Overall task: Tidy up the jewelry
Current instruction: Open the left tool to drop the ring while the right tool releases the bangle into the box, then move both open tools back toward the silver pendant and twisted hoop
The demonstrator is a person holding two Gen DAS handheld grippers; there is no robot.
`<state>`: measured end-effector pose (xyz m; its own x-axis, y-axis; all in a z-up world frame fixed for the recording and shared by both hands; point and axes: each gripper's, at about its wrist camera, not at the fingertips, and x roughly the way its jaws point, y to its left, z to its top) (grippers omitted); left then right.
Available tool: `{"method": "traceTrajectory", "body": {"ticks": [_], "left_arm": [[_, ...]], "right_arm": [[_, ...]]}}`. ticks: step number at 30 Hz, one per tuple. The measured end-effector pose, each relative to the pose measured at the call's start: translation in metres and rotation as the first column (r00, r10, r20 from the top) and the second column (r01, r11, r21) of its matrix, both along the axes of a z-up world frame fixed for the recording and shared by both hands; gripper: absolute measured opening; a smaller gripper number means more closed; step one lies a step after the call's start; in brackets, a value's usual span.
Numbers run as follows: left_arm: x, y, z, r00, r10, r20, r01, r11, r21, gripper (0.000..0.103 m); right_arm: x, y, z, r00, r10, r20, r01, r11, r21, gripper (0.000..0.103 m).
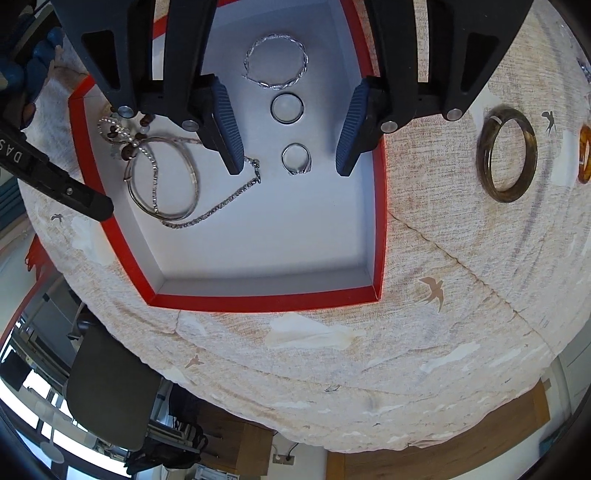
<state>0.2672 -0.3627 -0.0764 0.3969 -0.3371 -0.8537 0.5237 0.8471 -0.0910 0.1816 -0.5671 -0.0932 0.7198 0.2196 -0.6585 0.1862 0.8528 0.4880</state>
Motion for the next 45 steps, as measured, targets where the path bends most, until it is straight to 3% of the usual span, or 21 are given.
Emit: {"method": "traceTrajectory", "body": {"ticks": [4, 12, 21, 30, 35, 45], "left_arm": [[-0.006, 0.006, 0.012, 1.000, 0.001, 0.017, 0.000, 1.000, -0.012, 0.052], [-0.030, 0.027, 0.049, 0.998, 0.007, 0.056, -0.004, 0.999, -0.052, 0.055], [-0.078, 0.068, 0.093, 0.992, 0.019, 0.121, -0.013, 0.999, -0.051, 0.055], [-0.122, 0.138, 0.128, 0.975, 0.110, 0.194, -0.108, 0.994, -0.018, 0.064], [-0.147, 0.185, 0.138, 0.955, 0.182, 0.233, -0.183, 0.983, -0.016, 0.074], [-0.187, 0.278, 0.145, 0.920, 0.292, 0.263, -0.294, 0.955, -0.031, 0.075]], "right_arm": [[-0.006, -0.001, 0.006, 1.000, -0.014, -0.005, 0.014, 1.000, -0.012, 0.014], [-0.028, 0.007, 0.040, 0.999, -0.046, 0.019, 0.047, 0.998, -0.048, 0.030], [-0.064, 0.039, 0.087, 0.997, -0.035, 0.069, 0.040, 0.997, -0.069, 0.031], [-0.103, 0.086, 0.133, 0.990, 0.006, 0.138, 0.004, 0.997, -0.075, 0.031], [-0.121, 0.118, 0.151, 0.985, 0.044, 0.169, -0.031, 0.996, -0.084, 0.034], [-0.151, 0.179, 0.177, 0.970, 0.121, 0.211, -0.097, 0.988, -0.121, 0.038]]}}
